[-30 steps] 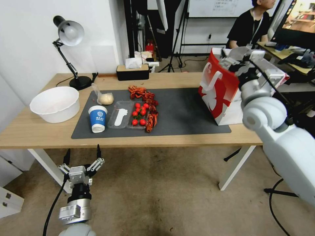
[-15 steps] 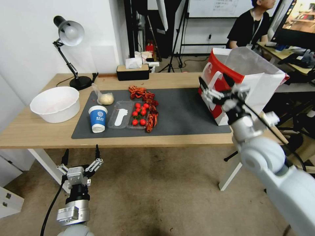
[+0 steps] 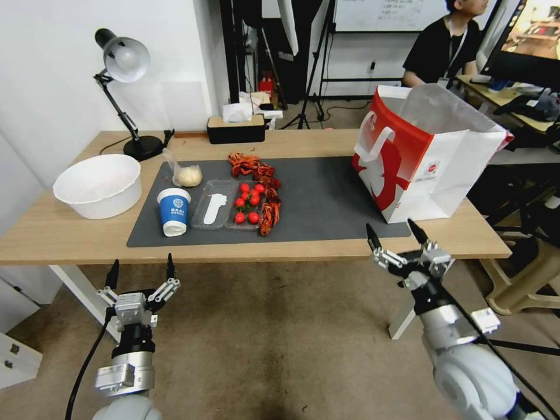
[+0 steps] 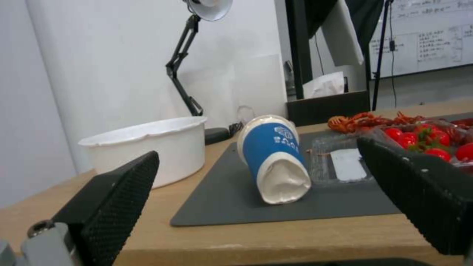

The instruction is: Pick up the trash from the table and place it into the takeout bag.

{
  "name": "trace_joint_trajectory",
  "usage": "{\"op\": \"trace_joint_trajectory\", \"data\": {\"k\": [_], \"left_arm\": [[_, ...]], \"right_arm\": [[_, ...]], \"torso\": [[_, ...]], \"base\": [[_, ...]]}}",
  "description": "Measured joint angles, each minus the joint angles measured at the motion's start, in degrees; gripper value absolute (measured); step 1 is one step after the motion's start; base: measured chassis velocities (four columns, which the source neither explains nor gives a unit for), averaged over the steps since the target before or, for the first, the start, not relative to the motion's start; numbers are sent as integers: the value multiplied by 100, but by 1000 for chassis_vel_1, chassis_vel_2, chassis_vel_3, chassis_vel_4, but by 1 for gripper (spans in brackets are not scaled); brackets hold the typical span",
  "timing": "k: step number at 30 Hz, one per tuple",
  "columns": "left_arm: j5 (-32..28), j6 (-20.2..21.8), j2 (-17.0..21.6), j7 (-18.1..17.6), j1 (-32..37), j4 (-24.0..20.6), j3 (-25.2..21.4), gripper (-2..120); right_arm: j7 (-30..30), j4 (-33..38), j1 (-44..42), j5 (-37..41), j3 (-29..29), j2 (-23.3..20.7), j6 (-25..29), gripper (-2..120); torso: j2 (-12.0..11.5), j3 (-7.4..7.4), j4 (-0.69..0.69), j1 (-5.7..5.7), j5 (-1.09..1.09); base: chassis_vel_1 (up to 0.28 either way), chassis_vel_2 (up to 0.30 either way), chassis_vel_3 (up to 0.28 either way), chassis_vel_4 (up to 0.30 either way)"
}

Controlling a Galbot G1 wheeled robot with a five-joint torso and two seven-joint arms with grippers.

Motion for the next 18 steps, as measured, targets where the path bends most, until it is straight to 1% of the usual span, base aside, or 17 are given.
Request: {"op": "trace_joint_trajectory", "data": {"k": [5,7,9,10,13,14,16,18], "left_arm": [[-54,12,123,-4,-14,0,4,100],[-91,24,153,-4,-23,0,19,100],[-248,144,274,-6,-90,-9,73,100],[-248,144,274,-6,-90,-9,73,100],[-718,604,608,-75,-259,-118,154,100],[-718,604,608,-75,-259,-118,154,100],[-1035,907,929,-175,-432,-174,174,100],[-1721,1368,1358,-357,-639,-388,208,100]], "right_arm": [[75,-48,-232,-149,-95,254,40,100],[98,-59,-248,-183,-119,289,46,100],[172,-62,-254,-226,-162,353,35,100],[172,-62,-254,-226,-162,353,35,100],[220,-98,-265,-303,-263,461,15,100],[220,-98,-265,-303,-263,461,15,100],[228,-137,-267,-359,-321,515,15,100],[265,-136,-244,-379,-406,534,7,100]], "torso": [[-1,0,0,0,0],[-1,1,0,0,1],[-1,1,0,0,0],[-1,1,0,0,0],[0,1,0,1,0],[0,1,0,1,0],[-1,1,0,1,-1],[0,1,-2,2,-2]], "base": [[0,0,0,0],[0,0,0,0],[0,0,0,0],[0,0,0,0],[0,0,0,0],[0,0,0,0],[0,0,0,0],[0,0,0,0]]}}
